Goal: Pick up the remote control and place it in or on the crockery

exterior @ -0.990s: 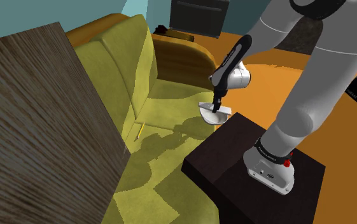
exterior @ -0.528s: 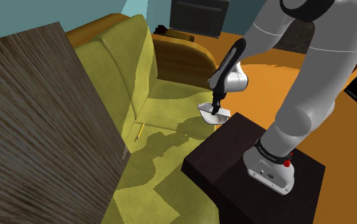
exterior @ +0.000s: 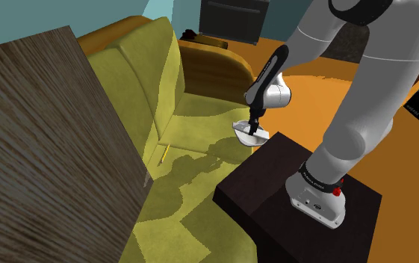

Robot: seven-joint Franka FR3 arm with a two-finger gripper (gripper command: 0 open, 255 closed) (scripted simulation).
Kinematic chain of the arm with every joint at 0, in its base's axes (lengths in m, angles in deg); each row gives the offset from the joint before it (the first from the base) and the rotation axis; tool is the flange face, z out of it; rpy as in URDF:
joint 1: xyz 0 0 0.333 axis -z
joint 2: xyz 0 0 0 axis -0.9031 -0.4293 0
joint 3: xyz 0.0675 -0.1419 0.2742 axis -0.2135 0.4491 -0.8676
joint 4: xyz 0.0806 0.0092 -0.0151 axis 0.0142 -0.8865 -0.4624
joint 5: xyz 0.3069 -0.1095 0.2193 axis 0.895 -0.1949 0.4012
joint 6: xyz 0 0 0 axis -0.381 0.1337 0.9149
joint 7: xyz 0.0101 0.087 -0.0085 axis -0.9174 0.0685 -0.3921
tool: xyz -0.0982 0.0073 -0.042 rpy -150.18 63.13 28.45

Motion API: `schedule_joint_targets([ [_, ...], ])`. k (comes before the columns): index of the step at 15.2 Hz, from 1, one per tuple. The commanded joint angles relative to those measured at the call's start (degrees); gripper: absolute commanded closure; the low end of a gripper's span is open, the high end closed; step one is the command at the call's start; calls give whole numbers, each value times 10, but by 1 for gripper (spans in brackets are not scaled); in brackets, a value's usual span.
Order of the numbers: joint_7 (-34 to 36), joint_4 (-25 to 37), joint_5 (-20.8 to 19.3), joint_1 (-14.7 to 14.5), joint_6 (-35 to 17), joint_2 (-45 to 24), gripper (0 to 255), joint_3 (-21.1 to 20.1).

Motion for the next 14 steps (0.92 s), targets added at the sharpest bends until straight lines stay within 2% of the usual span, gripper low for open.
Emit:
schedule_joint_targets([
  [1,0,0,0,0,0,0,0,0],
  [2,0,0,0,0,0,0,0,0],
  [4,36,-12,-48,-37,43,55,0,48],
  [6,73,-19,-100,-54,84,105,0,77],
  [14,74,-19,-101,-48,84,105,0,72],
])
